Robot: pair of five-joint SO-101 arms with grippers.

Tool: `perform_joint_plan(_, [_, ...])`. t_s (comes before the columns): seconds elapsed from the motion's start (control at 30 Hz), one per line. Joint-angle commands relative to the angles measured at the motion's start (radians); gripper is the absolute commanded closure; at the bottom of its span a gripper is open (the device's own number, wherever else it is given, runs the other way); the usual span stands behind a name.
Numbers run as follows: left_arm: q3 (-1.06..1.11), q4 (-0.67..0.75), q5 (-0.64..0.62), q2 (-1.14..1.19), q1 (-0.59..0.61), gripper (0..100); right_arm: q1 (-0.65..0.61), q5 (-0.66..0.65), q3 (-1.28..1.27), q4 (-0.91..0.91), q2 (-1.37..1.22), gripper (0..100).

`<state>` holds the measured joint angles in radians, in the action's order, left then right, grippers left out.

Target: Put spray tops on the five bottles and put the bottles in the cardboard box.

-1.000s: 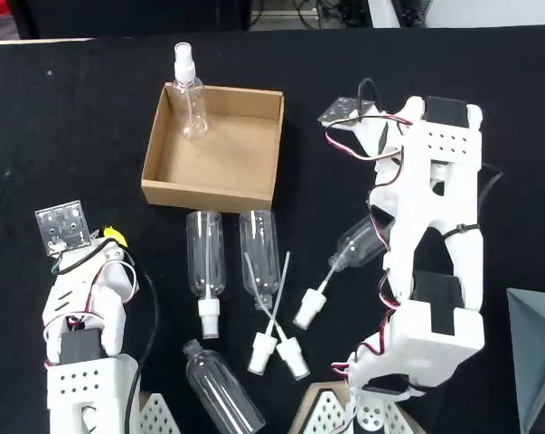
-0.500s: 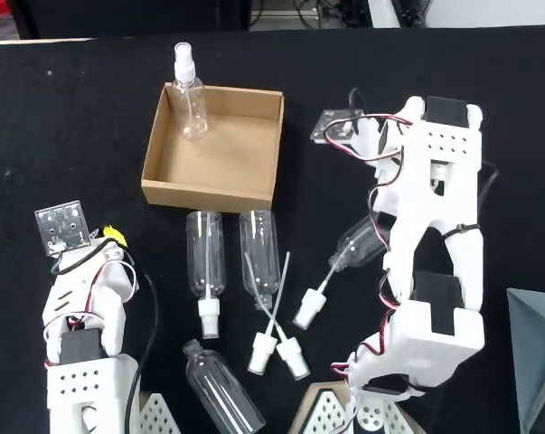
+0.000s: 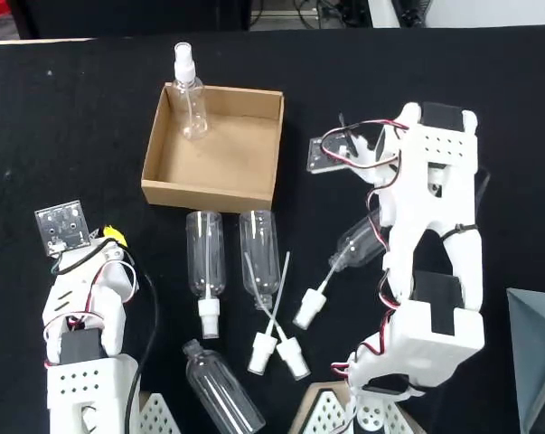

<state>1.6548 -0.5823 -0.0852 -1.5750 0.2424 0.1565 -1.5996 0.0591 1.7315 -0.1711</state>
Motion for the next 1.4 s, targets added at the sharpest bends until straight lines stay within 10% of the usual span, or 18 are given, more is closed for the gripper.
perform_joint_plan(0.0, [-0.021,0.025,0.011,-0.014,0.007,97,-0.005,-0.037,0.004,0.025,0.085,64.9])
perform_joint_plan(1.37, [-0.021,0.025,0.011,-0.014,0.007,97,-0.035,-0.106,-0.733,-0.635,0.41,64.9])
